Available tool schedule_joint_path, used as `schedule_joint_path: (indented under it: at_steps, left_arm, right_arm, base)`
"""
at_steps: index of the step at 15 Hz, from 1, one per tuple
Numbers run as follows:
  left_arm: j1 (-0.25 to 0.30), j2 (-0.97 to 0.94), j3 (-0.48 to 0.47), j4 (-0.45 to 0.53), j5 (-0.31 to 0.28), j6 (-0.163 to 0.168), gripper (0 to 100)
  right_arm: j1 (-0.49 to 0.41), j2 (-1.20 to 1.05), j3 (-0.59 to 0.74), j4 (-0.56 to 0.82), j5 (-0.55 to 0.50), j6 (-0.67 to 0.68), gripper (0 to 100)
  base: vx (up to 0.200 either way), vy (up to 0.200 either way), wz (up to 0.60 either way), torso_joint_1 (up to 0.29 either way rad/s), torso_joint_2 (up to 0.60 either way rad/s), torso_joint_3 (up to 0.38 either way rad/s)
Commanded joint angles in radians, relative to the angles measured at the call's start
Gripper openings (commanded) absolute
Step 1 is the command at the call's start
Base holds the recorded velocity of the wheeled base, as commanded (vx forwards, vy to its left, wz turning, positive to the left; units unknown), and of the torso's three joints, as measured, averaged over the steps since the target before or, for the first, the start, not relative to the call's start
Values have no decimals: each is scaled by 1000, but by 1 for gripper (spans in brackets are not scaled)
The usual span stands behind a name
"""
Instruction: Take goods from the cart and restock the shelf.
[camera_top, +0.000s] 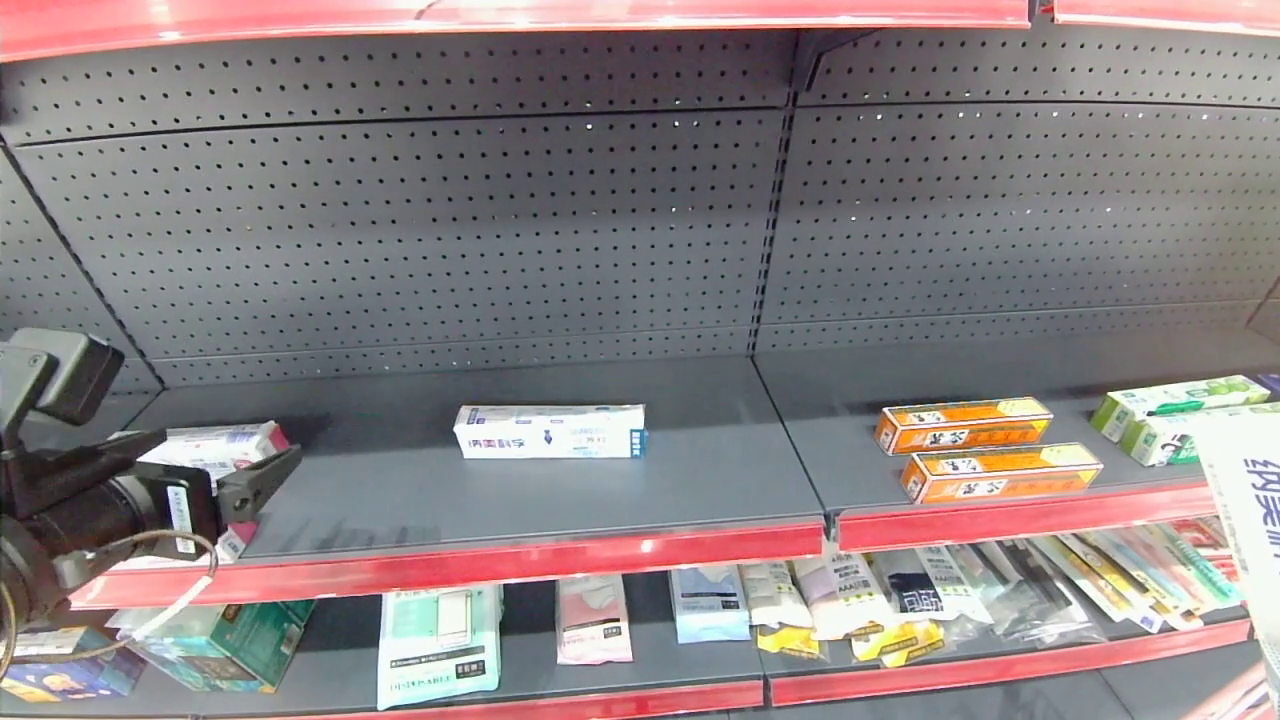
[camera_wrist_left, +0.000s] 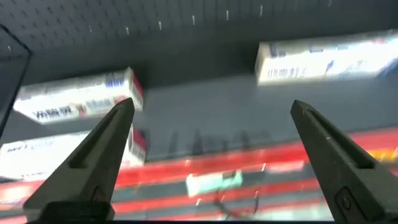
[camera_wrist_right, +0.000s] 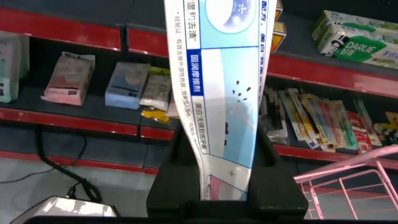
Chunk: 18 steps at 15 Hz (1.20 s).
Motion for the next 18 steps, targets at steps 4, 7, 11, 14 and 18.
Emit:
schedule_joint_path:
  at_steps: [4,7,11,14,18]
  left_arm:
    - [-112,147,-63,2,-13,-67,100]
    - [-174,319,-120,-55,-11,-90,100]
    - [-224,563,-347,-136,59,-248,100]
    - [-256,683,-460,-133,61,-268,100]
    - [-290,801,-551,-132,61,-317,100]
  right_arm:
    - [3,4,3,1,1,-8,0]
    - [4,13,3,1,1,-20,0]
    - [4,14,0,1,1,-27,0]
    - [6,17,2,1,2,-28,0]
    - [7,31,5,1,2,-28,0]
  base:
    - [0,0,0,0,0,0]
    - [0,0,0,0,0,0]
    - [0,0,0,0,0,0]
    - [0,0,0,0,0,0]
    - [0,0,0,0,0,0]
